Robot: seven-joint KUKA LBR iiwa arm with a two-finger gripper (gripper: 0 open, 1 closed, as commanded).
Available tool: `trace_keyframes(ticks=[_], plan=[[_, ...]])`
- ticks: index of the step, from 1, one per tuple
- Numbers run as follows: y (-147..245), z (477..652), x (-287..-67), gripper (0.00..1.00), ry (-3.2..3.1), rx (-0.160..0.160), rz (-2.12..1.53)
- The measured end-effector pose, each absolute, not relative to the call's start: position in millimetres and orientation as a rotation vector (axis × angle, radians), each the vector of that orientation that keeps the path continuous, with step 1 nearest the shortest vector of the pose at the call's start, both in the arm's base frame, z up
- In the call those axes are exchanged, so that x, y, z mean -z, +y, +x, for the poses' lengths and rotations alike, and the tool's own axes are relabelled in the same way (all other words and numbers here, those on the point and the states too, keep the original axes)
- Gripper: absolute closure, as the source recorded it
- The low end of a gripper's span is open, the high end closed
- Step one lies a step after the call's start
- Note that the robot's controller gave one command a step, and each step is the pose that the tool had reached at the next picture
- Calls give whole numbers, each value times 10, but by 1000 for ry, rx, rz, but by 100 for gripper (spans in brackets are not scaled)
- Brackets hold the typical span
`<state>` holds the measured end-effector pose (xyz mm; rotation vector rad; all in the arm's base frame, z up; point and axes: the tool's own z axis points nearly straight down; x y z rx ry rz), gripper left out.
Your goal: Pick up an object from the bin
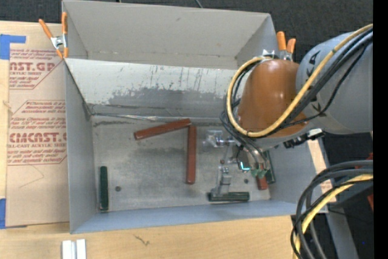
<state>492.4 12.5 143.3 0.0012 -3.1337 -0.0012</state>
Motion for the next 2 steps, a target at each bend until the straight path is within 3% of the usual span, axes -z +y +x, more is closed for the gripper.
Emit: trace_keyframes(ticks=[1, 2], plan=[[125, 4944, -1472, 0, -3141, 2, 1], [182, 5236, -1121, 0, -3109, -1, 488]])
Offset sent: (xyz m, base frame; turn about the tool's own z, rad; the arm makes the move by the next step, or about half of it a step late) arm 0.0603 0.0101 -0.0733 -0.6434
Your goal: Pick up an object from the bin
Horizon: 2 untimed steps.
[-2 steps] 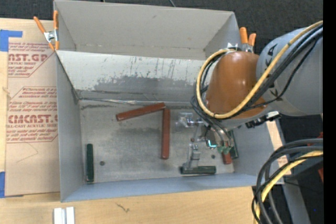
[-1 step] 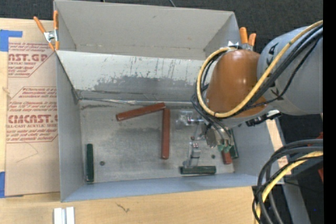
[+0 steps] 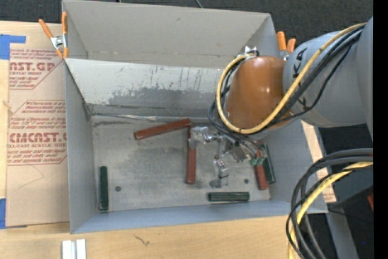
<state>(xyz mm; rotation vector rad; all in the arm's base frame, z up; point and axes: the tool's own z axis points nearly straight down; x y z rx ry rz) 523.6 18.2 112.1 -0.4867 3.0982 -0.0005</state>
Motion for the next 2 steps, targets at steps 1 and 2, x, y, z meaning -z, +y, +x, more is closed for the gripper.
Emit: trace_keyframes(ticks=[1, 2], plan=[[215, 5497, -1054, 0, 3047, -1, -750], [203, 5479, -1162, 0, 3053, -2, -727]])
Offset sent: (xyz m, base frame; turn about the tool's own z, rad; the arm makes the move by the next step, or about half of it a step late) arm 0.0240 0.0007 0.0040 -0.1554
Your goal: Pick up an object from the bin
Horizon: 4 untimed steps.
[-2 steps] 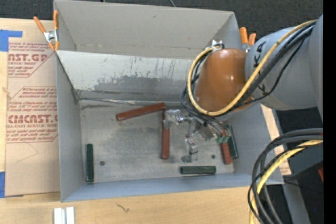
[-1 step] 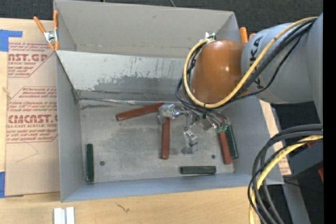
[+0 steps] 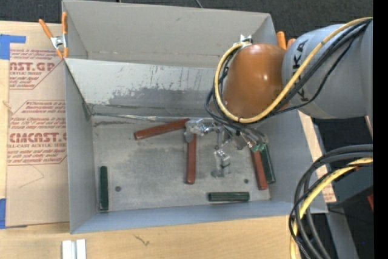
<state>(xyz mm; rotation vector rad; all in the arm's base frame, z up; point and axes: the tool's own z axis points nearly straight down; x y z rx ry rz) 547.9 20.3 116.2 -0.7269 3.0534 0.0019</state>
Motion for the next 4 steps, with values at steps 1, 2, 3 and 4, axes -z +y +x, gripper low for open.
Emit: trace_keyframes(ticks=[1, 2, 3, 4], plan=[[257, 5549, -685, 0, 2992, -2, -955], [318, 5533, -700, 100, 2941, -3, -1099], [318, 5533, -700, 100, 2941, -3, -1099], [318, 5520, -733, 100, 2945, -5, -1101]])
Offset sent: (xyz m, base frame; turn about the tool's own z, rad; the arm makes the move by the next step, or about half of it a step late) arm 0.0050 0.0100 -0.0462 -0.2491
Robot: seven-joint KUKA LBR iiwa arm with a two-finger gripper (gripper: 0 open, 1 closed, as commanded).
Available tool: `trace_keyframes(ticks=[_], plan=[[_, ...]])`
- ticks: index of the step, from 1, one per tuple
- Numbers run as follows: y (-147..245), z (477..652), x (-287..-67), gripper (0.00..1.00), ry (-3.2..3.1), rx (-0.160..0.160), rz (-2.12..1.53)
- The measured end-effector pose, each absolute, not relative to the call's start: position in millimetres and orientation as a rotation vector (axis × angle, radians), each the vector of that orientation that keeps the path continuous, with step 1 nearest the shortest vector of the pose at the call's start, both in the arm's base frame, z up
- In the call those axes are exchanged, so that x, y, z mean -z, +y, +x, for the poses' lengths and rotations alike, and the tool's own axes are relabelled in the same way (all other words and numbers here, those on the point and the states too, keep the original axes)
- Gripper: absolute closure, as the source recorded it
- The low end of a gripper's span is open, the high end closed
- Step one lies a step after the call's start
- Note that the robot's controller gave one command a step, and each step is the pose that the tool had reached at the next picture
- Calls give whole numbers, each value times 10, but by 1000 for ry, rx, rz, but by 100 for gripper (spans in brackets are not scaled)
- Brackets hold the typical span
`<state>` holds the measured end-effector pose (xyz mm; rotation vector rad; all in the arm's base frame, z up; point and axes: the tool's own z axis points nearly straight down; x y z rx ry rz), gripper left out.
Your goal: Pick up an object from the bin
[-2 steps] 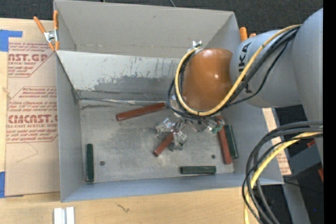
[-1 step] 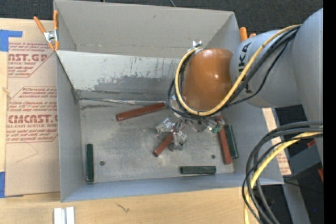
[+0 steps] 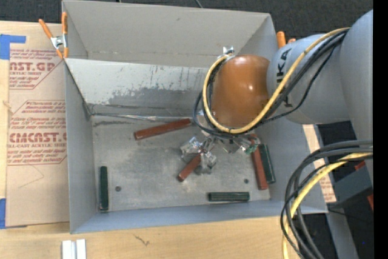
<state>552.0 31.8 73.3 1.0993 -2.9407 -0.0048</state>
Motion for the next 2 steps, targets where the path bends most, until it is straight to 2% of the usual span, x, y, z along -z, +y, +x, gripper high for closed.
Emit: trace_keyframes(ticks=[2], plan=[[326, 5522, -1138, 100, -2944, 2, 1100]])
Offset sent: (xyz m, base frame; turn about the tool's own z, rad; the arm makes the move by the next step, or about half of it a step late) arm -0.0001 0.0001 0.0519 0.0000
